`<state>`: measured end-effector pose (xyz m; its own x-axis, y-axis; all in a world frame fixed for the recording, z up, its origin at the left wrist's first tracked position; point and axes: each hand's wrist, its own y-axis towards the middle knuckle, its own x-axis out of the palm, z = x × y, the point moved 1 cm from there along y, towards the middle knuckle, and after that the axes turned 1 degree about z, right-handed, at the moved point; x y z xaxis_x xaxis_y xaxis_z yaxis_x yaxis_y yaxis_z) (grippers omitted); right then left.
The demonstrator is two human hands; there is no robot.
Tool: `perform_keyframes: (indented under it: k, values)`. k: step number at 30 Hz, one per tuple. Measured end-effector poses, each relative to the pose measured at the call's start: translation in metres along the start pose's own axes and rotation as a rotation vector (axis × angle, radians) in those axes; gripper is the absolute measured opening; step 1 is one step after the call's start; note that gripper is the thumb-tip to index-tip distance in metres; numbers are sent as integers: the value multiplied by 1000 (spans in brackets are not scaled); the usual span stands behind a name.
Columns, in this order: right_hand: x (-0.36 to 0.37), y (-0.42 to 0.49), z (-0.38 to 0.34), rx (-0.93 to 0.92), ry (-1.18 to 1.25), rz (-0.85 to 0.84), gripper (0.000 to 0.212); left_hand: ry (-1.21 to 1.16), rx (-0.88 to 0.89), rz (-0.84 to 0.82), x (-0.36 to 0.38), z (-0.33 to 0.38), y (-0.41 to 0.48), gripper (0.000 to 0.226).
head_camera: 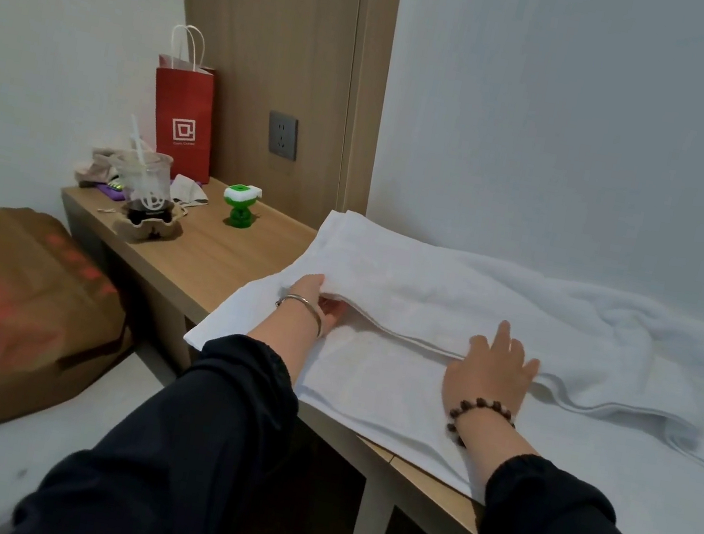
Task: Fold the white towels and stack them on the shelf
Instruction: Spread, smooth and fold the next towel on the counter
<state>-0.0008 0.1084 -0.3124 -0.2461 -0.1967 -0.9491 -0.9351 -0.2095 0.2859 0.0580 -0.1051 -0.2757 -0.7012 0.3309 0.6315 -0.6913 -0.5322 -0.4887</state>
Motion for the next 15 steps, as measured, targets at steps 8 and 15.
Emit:
perform_keyframes:
  k: [8, 15]
  values:
    - [-74, 22, 4, 41, 292, 431, 29, -144, 179, -239, 21, 45, -35, 10]
    - [-106, -55, 4, -380, 458, 846, 27, -118, 365, -174, -31, 67, -69, 21]
